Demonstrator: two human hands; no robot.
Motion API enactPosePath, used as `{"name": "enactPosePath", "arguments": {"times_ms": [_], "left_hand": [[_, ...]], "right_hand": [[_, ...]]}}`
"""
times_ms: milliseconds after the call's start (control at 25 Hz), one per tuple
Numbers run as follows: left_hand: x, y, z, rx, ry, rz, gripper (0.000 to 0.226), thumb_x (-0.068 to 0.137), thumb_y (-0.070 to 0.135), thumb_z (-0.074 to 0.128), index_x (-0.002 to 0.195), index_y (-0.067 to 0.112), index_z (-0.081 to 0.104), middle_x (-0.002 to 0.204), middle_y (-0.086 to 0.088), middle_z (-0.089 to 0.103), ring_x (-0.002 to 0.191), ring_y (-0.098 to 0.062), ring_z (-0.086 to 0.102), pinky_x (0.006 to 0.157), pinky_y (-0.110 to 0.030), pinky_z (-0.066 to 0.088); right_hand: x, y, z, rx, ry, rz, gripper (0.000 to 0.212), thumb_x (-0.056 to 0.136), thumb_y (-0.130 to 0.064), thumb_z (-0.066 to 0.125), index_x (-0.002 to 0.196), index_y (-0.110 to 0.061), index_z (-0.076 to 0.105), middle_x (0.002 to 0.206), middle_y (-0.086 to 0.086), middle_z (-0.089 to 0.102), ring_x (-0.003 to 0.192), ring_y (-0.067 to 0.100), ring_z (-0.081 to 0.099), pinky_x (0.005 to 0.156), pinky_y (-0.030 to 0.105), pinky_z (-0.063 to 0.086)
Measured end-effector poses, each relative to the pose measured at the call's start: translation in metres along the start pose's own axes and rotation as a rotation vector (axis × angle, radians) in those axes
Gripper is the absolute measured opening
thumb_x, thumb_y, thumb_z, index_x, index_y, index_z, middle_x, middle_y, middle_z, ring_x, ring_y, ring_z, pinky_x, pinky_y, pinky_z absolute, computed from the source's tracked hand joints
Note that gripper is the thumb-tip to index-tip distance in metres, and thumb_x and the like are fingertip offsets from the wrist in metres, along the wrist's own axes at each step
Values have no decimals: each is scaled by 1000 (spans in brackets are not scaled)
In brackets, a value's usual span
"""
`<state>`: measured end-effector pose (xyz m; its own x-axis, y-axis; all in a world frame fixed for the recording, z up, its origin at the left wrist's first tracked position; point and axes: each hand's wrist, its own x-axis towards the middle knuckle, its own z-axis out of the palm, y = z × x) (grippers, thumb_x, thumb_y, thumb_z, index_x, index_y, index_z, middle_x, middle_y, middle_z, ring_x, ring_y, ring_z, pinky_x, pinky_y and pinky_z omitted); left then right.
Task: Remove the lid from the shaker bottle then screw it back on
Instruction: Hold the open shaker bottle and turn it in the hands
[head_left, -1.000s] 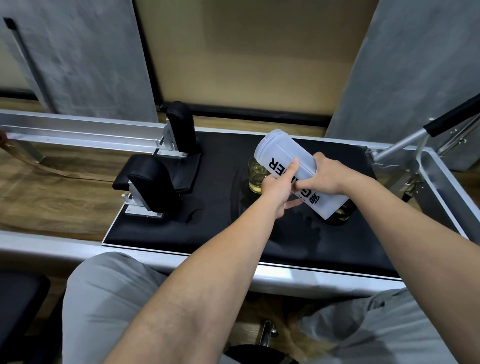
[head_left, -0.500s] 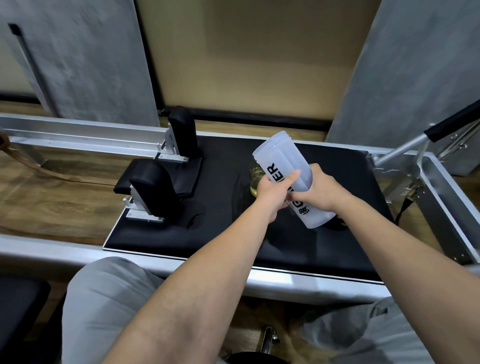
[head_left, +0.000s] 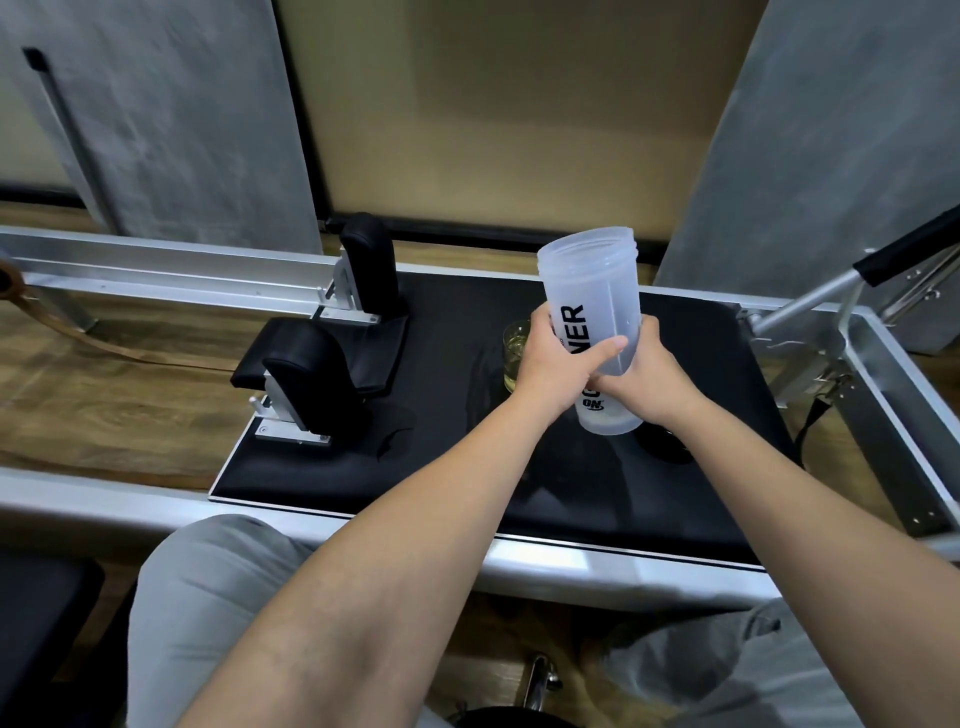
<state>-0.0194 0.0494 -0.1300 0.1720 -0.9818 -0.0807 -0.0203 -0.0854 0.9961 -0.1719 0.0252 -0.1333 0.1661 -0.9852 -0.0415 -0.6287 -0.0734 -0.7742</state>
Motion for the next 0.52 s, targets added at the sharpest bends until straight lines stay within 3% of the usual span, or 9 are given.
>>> {"name": "enactPosePath", "arguments": {"times_ms": [120,280,520], "left_hand": [[-6,-13,-1,25,13,16,81,78,35,94,141,25,44,115,19,61,108,-3,63,78,-23,53],[-10,-28,-3,72,7,35,85,75,36,95,142,25,43,123,11,65,114,-9,67,91,-31,58],[-13,-35,-6,119,-15,38,92,70,41,95,144,29,41,126,11,66,117,-11,66,94,-32,57]], "right_hand": [[-1,2,5,-18,-41,26,87,75,-33,90,138,-20,31,125,-4,59,110,20,65,85,40,58],[-5,9,10,-18,-74,59,84,72,-36,89,134,-23,34,115,-15,57,109,19,66,85,41,59],[-7,12,10,23,-146,53,98,60,-50,86,142,-16,45,126,4,68,112,26,69,93,51,59]]}}
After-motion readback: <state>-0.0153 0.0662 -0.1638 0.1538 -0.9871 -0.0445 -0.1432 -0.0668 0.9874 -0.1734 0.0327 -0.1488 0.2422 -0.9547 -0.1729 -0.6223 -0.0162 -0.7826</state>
